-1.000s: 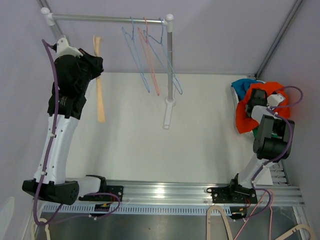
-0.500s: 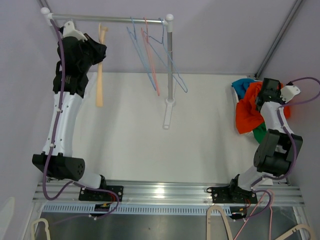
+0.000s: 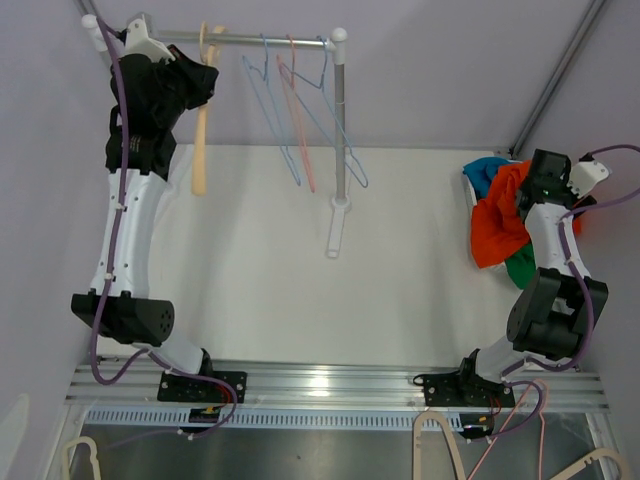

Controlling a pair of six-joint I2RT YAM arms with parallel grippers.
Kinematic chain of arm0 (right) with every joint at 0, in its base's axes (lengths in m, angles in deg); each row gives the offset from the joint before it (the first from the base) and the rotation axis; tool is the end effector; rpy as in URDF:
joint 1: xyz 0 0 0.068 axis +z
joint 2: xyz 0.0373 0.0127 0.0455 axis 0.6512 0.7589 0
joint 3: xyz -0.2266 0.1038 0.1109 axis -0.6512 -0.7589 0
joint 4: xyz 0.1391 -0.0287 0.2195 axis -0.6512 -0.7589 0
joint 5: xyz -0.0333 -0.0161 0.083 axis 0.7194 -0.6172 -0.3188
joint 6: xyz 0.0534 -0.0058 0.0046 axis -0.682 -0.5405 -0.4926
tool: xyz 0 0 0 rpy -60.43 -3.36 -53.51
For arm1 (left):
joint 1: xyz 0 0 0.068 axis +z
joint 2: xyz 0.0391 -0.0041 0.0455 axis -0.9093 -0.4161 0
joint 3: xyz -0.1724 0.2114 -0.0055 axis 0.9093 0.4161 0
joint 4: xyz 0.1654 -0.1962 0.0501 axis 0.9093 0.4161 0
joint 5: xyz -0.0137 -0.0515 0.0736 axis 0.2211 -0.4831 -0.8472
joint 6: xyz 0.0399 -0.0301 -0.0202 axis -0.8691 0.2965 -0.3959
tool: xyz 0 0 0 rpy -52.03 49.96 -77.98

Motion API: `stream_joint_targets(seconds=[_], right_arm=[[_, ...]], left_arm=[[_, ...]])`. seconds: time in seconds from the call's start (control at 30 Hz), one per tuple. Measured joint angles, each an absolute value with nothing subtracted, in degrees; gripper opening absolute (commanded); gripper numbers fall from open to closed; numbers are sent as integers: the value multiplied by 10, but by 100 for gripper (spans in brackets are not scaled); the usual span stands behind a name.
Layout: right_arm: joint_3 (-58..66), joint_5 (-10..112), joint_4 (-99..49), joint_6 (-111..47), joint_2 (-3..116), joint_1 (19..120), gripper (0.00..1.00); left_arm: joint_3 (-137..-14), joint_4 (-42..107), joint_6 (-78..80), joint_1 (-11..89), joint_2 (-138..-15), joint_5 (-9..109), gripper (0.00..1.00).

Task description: Remove the t-shirt from the hanger

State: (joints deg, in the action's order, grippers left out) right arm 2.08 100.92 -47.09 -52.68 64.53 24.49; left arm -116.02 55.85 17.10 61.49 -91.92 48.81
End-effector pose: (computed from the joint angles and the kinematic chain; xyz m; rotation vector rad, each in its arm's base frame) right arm 0.3277 -0.1197 0.3069 1.1365 1.7925 -0.7028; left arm 0.3368 -0.0275 0.5249 -0.2347 1.5723 -0.5309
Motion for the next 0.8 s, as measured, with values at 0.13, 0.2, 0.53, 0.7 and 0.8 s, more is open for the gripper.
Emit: stream_joint_targets(seconds=[0.13,0.2,0.53,0.7,0.8], right_arm=[[24,999,-470,-516,638,245,79],[24,995,-470,-511,626,247,89],[28,991,-458,-476,508,288,100],[28,990,-452,-464,468,322,99],[28,983,-446,-449,456,352,100]], left_arm=[[-1194,565,172,615,-946,497,1],[-1219,570,176,615,-966,501,1],[-1305,586,200,615,-1055,526,1],[-1305,597,207,615,-1073,534,24],[-1299,611,200,616,-1071,542,63]])
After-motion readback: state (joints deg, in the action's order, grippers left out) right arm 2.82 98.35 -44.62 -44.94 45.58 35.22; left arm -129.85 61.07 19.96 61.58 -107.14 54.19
